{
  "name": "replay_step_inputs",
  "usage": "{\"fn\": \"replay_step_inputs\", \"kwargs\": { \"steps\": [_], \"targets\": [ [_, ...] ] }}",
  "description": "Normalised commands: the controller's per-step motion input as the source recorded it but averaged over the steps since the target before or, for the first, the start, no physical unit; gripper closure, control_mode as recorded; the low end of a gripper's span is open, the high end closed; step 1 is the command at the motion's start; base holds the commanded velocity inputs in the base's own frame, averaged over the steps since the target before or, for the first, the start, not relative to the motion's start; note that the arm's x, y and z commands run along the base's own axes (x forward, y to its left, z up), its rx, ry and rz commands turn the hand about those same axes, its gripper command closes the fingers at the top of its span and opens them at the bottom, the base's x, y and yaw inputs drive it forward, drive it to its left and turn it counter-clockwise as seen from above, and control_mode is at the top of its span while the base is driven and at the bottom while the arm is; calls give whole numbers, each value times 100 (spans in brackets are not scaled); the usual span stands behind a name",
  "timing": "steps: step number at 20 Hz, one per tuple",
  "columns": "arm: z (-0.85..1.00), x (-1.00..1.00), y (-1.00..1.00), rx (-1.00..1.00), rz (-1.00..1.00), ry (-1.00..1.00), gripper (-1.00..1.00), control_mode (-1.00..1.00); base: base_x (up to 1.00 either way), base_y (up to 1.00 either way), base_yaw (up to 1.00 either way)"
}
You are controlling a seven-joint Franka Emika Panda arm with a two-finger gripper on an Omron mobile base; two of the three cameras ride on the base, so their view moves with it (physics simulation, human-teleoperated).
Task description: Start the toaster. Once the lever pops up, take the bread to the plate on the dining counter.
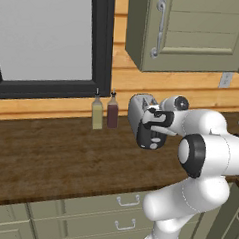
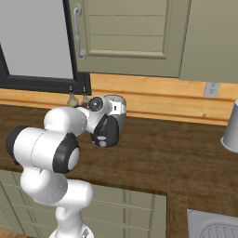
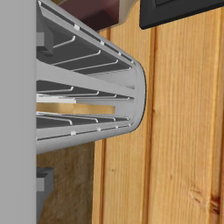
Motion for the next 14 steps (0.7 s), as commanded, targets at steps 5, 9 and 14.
{"fn": "replay_step_inputs", "kwargs": {
  "steps": [5, 9, 14],
  "targets": [
    [0, 0, 0, 0, 0, 0, -100, -100, 0, 0, 0],
    [0, 0, 0, 0, 0, 0, -100, -100, 0, 0, 0],
    [0, 0, 0, 0, 0, 0, -100, -100, 0, 0, 0]
  ]
}}
